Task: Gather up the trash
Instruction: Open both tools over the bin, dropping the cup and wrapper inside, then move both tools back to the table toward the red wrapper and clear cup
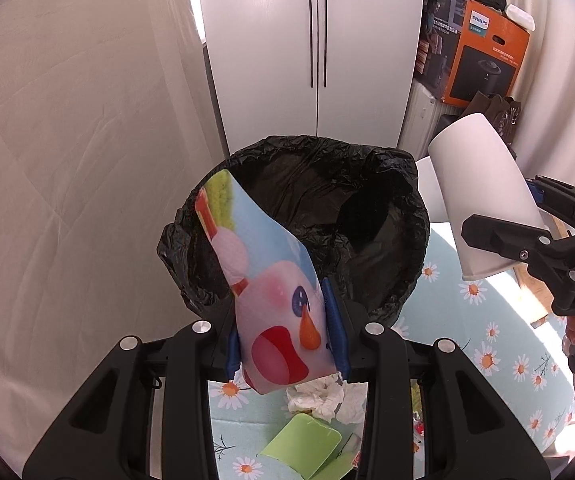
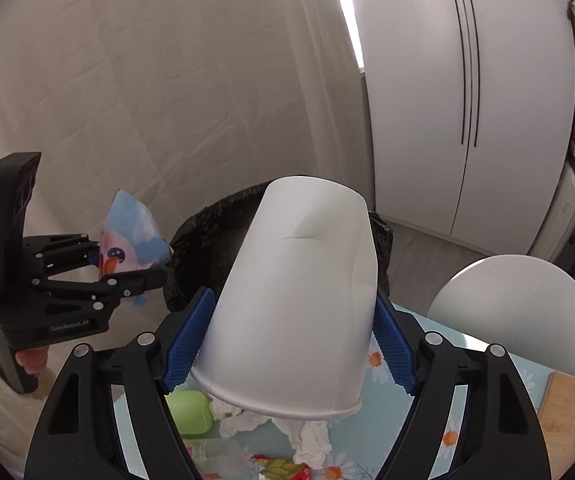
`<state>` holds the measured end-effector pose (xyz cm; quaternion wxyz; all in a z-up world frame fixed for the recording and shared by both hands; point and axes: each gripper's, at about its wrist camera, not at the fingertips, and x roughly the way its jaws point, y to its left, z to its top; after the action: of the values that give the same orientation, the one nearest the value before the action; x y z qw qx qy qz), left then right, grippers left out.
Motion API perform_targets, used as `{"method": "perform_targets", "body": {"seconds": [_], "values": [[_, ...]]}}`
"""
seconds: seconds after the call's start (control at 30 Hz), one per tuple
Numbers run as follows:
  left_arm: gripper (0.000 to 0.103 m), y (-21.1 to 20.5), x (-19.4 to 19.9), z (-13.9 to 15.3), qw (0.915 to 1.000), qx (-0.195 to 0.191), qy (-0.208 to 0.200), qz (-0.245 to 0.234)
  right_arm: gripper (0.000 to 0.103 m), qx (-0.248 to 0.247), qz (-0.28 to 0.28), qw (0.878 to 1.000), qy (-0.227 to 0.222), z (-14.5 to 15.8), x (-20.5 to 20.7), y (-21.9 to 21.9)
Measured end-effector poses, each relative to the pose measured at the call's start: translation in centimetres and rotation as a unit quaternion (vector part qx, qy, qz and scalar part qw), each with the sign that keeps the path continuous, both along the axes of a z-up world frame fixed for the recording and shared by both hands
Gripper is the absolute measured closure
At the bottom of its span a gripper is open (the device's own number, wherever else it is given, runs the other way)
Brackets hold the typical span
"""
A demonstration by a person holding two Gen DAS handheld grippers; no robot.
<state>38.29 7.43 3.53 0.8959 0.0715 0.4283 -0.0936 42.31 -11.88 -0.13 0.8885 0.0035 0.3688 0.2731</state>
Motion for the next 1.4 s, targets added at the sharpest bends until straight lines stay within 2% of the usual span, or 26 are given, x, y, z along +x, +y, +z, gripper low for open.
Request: {"method": "perform_targets", "body": {"seconds": [0.07,0.2,0.23,0.27,0.3,0.33,0.43,0.57,0.67,0.93,1.4], "values": [[0.067,0.2,1.4,-0.3,0.9996,-0.025,0.002,-0.010,0.030,-0.003,0.010,1.000,0.000,-0.1,1.4,0.9],[0.063,0.6,3.9,-1.7,0.9987,-0.051,-0.001,-0.010,0.030,-0.009,0.023,1.000,-0.013,-0.8,3.8,2.3],[0.054,0.7,4.3,-2.0,0.9983,-0.057,-0.007,-0.011,0.029,-0.012,0.028,0.999,-0.017,-1.0,4.3,2.5],[0.032,0.7,4.7,-2.1,0.9980,-0.059,-0.015,-0.013,0.029,-0.015,0.028,0.999,-0.026,-1.3,4.6,2.7],[0.024,0.8,4.8,-2.3,0.9978,-0.060,-0.025,-0.013,0.021,-0.019,0.023,0.999,-0.037,-1.5,4.9,2.7],[0.018,0.8,4.8,-2.2,0.9975,-0.057,-0.039,-0.013,0.015,-0.022,0.014,0.998,-0.049,-1.5,5.1,2.7],[0.007,1.2,4.8,-2.4,0.9968,-0.061,-0.051,-0.008,0.014,-0.016,-0.004,0.997,-0.071,-1.3,5.1,1.9],[0.006,1.9,4.4,-2.4,0.9960,-0.074,-0.050,0.002,0.014,-0.012,-0.020,0.998,-0.066,-1.2,4.8,0.6],[0.006,2.0,3.4,-2.4,0.9967,-0.061,-0.052,0.012,0.014,-0.015,-0.031,0.998,-0.060,-1.2,4.4,0.1],[0.006,2.4,-0.4,-1.8,0.9977,-0.041,-0.048,0.025,0.013,-0.016,-0.054,0.997,-0.052,-1.2,0.2,-2.0],[0.006,2.2,-8.6,-0.9,0.9975,-0.018,-0.043,0.052,0.011,-0.021,-0.031,0.998,-0.057,-0.3,-6.4,-1.7]]}}
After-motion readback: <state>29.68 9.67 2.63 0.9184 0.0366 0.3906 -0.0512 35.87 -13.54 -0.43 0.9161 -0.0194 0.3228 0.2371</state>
